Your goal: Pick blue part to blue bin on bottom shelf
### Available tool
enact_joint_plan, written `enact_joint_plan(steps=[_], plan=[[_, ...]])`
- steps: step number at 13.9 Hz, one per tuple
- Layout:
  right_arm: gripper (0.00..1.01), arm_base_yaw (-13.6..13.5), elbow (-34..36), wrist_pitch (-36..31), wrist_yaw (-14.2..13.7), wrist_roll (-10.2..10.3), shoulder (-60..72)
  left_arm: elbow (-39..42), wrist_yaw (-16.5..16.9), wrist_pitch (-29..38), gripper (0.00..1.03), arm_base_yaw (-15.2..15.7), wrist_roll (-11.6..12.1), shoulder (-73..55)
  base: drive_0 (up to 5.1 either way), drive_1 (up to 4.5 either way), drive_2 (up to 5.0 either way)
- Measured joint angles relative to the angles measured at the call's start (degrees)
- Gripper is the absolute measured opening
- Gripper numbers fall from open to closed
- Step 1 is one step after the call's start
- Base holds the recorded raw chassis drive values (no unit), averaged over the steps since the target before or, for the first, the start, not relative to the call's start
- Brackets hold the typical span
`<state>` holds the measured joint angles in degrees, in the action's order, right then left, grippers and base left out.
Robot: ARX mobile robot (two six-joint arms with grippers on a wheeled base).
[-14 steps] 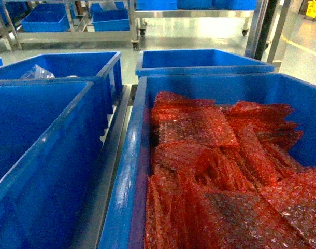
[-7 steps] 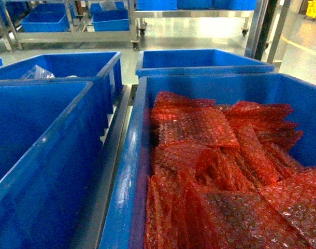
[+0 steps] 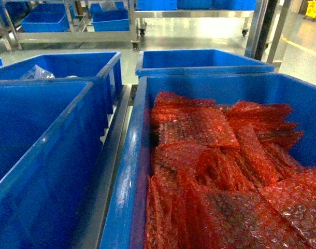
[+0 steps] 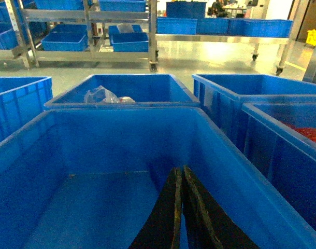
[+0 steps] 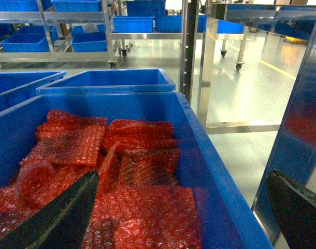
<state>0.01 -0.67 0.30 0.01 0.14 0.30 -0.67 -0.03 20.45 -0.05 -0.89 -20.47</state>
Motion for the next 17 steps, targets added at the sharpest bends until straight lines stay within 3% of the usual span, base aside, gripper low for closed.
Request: enact_joint_plan(steps=[10,12,15,16,17], plan=[[0.98,0.0,0.0,0.0,0.0,0.0,0.0,0.0,0.0,-10.6,0.02,0.0,0.0,10.6,0.0,0.00,0.0],[0.98,0.0,0.0,0.1,0.0,0.0,0.0,0.0,0.2,-20.3,0.02,0.0,0.0,17.0,0.0,0.00,0.0],[0.98,0.0,0.0,0.0,0.0,0.0,0.0,0.0,0.0,-20.7,0.02,0.0,0.1,19.9,0.0,0.00,0.0],[0.98,0.0,0.0,0.0,0.0,0.0,0.0,0.0,0.0,-20.7,0.05,0.0,0.1,19.9,0.0,0.00,0.0],[0.98,0.0,0.0,0.0,0.0,0.0,0.0,0.0,0.0,-20.7,0.17,0.0,0.1,19.9,0.0,0.00,0.0]])
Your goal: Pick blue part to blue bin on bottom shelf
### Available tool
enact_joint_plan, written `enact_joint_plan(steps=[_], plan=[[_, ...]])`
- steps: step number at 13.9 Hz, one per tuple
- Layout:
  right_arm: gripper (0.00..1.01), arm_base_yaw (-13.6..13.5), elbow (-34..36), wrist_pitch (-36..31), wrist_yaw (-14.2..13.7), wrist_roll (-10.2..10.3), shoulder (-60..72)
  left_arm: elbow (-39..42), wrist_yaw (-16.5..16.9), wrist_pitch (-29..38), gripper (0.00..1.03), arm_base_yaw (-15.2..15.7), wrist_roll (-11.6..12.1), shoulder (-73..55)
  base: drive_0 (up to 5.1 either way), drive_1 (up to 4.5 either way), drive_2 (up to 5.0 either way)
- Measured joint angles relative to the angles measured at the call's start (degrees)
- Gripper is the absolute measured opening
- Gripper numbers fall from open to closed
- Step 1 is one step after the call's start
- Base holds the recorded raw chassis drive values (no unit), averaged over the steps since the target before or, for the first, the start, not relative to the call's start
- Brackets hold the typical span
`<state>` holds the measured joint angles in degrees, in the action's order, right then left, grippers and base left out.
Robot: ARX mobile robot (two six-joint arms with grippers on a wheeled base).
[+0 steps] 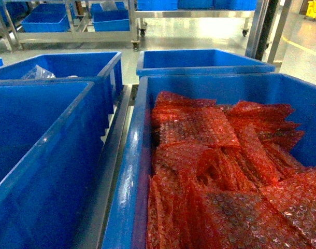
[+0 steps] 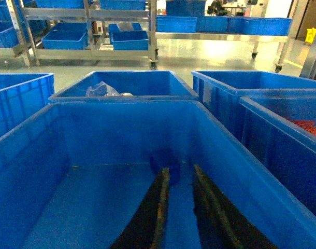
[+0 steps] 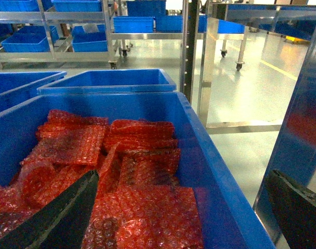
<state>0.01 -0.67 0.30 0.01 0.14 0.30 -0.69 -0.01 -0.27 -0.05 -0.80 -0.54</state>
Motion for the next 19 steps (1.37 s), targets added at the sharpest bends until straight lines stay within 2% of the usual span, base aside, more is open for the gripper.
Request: enact_joint_plan(steps=[6,7,19], plan=[[0.98,0.0,0.0,0.0,0.0,0.0,0.0,0.0,0.0,0.0,0.95,0.0,0.0,0.0,0.0,0.00,0.0],[0.98,0.0,0.0,0.0,0.0,0.0,0.0,0.0,0.0,0.0,0.99,0.0,0.1,0.0,0.0,0.00,0.0],[0.98,0.0,0.0,0.0,0.0,0.0,0.0,0.0,0.0,0.0,0.98,0.0,0.1,0.0,0.0,0.00,0.0]])
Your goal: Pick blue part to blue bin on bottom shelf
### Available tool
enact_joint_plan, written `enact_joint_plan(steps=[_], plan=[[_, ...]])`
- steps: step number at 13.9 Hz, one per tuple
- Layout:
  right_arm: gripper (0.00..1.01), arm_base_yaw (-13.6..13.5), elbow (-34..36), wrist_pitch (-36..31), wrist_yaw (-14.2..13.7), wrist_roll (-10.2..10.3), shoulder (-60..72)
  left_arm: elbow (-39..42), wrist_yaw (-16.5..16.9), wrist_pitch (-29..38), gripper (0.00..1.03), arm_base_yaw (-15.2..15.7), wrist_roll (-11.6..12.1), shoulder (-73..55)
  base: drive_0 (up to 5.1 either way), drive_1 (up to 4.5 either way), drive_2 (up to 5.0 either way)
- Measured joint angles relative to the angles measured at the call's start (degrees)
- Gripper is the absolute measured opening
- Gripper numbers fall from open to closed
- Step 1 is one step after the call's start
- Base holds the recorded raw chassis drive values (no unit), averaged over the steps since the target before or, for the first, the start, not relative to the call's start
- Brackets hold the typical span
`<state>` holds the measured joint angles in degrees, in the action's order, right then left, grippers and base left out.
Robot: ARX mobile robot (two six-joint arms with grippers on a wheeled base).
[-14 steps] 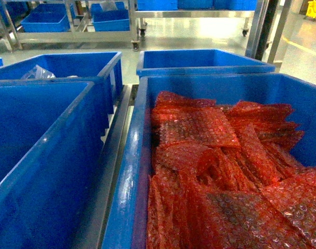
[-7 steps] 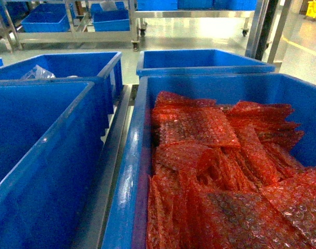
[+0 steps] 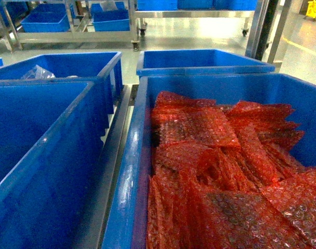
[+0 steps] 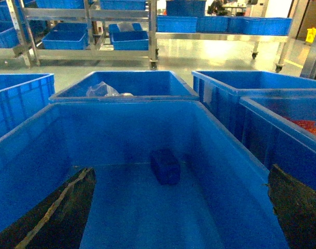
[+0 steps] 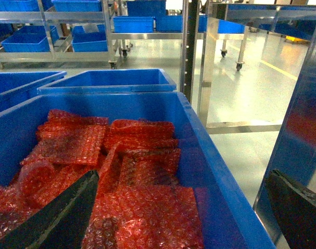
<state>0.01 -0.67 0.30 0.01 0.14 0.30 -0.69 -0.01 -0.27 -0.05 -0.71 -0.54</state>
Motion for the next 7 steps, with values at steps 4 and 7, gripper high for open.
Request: enact_joint_plan(steps=[4,7], plan=[[0.98,0.0,0.0,0.0,0.0,0.0,0.0,0.0,0.0,0.0,0.98,0.0,0.0,0.0,0.0,0.00,0.0],[0.98,0.0,0.0,0.0,0.0,0.0,0.0,0.0,0.0,0.0,0.98,0.0,0.0,0.0,0.0,0.00,0.0]])
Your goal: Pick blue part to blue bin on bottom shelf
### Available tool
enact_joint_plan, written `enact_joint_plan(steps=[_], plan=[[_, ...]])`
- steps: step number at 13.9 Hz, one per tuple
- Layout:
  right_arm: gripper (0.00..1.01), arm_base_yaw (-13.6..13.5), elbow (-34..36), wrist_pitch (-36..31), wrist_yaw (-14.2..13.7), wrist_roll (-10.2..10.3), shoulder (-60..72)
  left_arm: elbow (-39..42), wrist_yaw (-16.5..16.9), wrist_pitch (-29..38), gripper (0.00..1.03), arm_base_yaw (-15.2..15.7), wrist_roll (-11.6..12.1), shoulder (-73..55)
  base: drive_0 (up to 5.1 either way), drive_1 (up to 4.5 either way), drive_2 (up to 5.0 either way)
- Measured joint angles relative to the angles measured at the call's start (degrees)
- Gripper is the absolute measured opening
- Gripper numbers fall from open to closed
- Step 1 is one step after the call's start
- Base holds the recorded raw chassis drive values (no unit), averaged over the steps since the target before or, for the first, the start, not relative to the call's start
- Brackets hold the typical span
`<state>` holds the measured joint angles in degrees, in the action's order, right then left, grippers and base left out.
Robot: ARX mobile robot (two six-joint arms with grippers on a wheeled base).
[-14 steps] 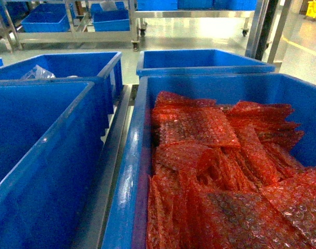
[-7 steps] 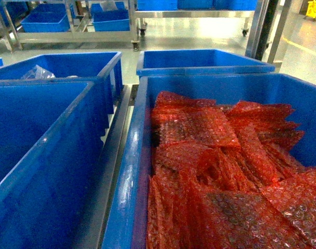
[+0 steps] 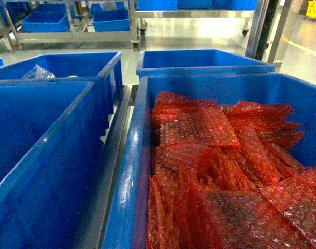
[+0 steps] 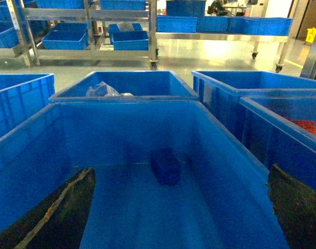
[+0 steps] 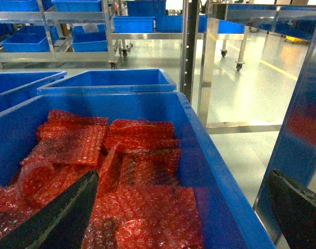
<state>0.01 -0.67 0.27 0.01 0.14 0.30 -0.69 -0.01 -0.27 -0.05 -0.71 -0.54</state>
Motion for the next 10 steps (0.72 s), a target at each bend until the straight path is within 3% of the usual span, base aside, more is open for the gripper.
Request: enact_joint_plan(steps=[10], plan=[[0.98,0.0,0.0,0.0,0.0,0.0,0.0,0.0,0.0,0.0,0.98,0.0,0.0,0.0,0.0,0.00,0.0]])
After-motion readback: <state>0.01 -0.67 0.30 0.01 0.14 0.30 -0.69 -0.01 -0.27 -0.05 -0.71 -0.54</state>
